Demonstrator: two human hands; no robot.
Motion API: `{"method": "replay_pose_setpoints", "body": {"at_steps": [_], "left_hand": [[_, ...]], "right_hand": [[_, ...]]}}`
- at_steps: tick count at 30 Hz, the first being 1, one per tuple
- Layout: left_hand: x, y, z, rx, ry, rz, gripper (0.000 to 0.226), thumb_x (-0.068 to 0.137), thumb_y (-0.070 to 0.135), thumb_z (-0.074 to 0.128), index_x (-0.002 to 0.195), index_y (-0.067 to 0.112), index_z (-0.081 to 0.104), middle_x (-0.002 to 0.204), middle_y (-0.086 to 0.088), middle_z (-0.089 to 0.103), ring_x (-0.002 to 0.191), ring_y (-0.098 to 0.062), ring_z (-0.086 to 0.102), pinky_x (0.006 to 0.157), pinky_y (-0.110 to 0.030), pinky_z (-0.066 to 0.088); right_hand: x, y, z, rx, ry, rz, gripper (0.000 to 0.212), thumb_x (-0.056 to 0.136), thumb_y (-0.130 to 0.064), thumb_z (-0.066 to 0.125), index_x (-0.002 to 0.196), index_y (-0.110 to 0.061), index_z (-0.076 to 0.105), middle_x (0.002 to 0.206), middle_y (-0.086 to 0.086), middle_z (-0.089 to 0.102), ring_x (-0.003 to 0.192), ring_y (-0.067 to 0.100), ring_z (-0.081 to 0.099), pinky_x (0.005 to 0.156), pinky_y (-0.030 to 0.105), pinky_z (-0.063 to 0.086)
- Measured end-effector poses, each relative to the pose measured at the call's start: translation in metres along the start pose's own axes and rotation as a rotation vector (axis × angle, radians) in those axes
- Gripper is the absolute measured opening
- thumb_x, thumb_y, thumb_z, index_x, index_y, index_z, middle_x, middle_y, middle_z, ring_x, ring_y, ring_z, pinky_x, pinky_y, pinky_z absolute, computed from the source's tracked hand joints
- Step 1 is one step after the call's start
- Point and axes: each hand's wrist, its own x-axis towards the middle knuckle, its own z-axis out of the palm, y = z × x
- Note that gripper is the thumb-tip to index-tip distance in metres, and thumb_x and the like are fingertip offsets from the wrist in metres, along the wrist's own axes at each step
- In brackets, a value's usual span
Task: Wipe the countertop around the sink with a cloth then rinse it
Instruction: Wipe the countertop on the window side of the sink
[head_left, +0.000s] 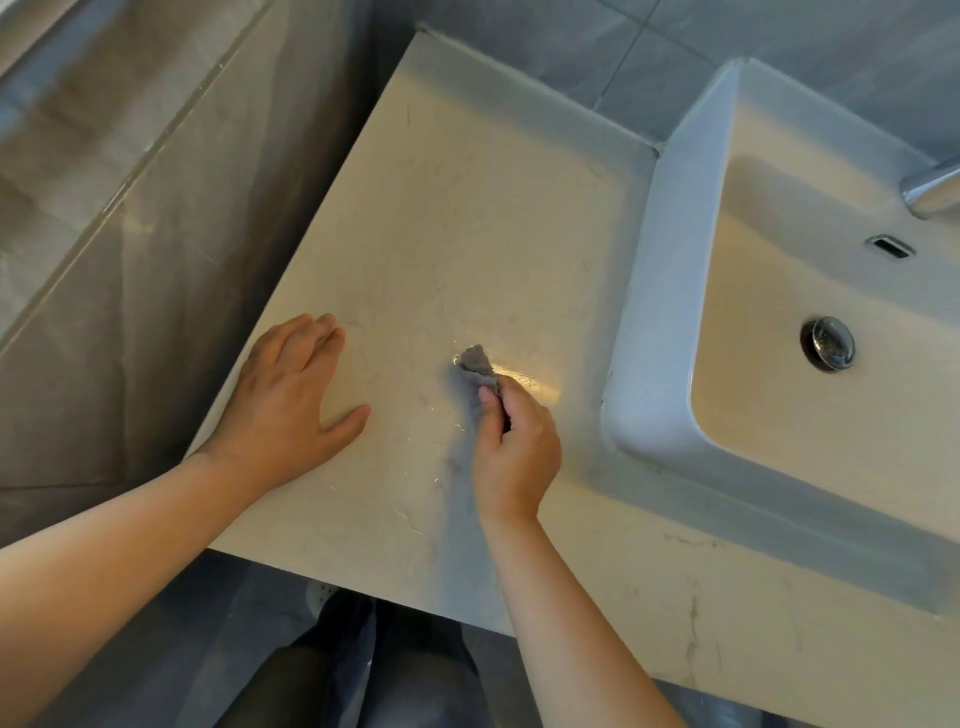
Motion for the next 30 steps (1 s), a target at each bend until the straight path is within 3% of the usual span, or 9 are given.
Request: {"method": "replay_pose_setpoints", "body": {"at_steps": [2, 5, 8, 12, 14, 19, 23, 30], "left_hand": [[0.001, 0.000, 0.000, -0.001, -0.001, 0.003, 0.090, 0.078, 0.065, 0.033, 0.140, -0.001, 0.038, 0.149, -0.016, 0.033, 0.137, -0.034, 0.026, 0.114, -0.046, 0.023], [0.002, 0.001, -0.004, 0.007, -0.005, 0.004, 0.093, 0.077, 0.067, 0.031, 0.141, 0.000, 0.037, 0.150, -0.016, 0.031, 0.138, -0.033, 0.024, 0.115, -0.045, 0.022], [0.000, 0.008, -0.015, -0.028, 0.002, 0.013, 0.091, 0.078, 0.066, 0.036, 0.142, 0.001, 0.034, 0.150, -0.015, 0.030, 0.138, -0.033, 0.026, 0.115, -0.044, 0.023], [-0.017, 0.023, -0.021, -0.068, -0.006, 0.098, 0.085, 0.080, 0.063, 0.036, 0.139, 0.002, 0.040, 0.145, -0.013, 0.040, 0.133, -0.031, 0.036, 0.110, -0.040, 0.030], [-0.028, 0.029, -0.017, -0.081, -0.030, 0.139, 0.081, 0.082, 0.061, 0.038, 0.137, 0.002, 0.044, 0.140, -0.013, 0.045, 0.129, -0.029, 0.041, 0.108, -0.038, 0.033], [-0.042, 0.032, -0.006, -0.059, -0.069, 0.162, 0.079, 0.082, 0.060, 0.038, 0.136, 0.002, 0.045, 0.138, -0.012, 0.047, 0.128, -0.028, 0.042, 0.107, -0.034, 0.030], [-0.040, 0.030, -0.002, -0.033, -0.082, 0.164, 0.081, 0.082, 0.061, 0.037, 0.138, 0.003, 0.043, 0.141, -0.011, 0.043, 0.131, -0.027, 0.037, 0.109, -0.033, 0.027], [-0.041, 0.031, 0.003, 0.012, -0.114, 0.172, 0.081, 0.082, 0.059, 0.039, 0.135, -0.002, 0.047, 0.139, -0.014, 0.045, 0.129, -0.032, 0.040, 0.109, -0.037, 0.030]], "right_hand": [[-0.003, -0.005, -0.008, 0.188, -0.020, 0.055, 0.018, 0.090, -0.027, 0.055, 0.088, -0.018, 0.070, 0.075, -0.014, 0.064, 0.071, 0.007, 0.056, 0.062, 0.022, 0.041], [-0.002, -0.007, -0.038, 0.297, 0.141, 0.097, 0.014, 0.092, -0.015, 0.059, 0.092, -0.016, 0.073, 0.078, -0.010, 0.069, 0.071, -0.001, 0.058, 0.065, 0.017, 0.046], [0.003, 0.013, -0.068, 0.135, 0.268, 0.071, 0.016, 0.093, -0.018, 0.057, 0.088, -0.010, 0.071, 0.074, -0.009, 0.063, 0.067, 0.001, 0.053, 0.063, 0.021, 0.043], [0.004, 0.047, -0.078, -0.093, 0.226, 0.005, 0.023, 0.093, -0.023, 0.057, 0.105, -0.010, 0.071, 0.102, 0.000, 0.073, 0.096, 0.017, 0.063, 0.082, 0.031, 0.052], [0.002, 0.055, -0.071, -0.107, 0.192, -0.006, 0.023, 0.093, -0.020, 0.057, 0.108, -0.008, 0.070, 0.106, 0.003, 0.072, 0.100, 0.021, 0.064, 0.085, 0.033, 0.052], [0.002, 0.050, -0.049, 0.003, 0.258, 0.104, 0.023, 0.095, -0.021, 0.053, 0.101, -0.009, 0.071, 0.096, 0.000, 0.072, 0.089, 0.017, 0.064, 0.077, 0.028, 0.051], [0.003, 0.037, -0.034, 0.011, 0.238, 0.067, 0.020, 0.095, -0.018, 0.054, 0.080, -0.011, 0.066, 0.071, -0.004, 0.062, 0.066, 0.015, 0.054, 0.057, 0.024, 0.040], [-0.003, 0.017, -0.012, 0.025, 0.191, 0.029, 0.018, 0.094, -0.017, 0.053, 0.079, -0.012, 0.062, 0.070, -0.005, 0.059, 0.064, 0.017, 0.049, 0.055, 0.023, 0.032]]}}
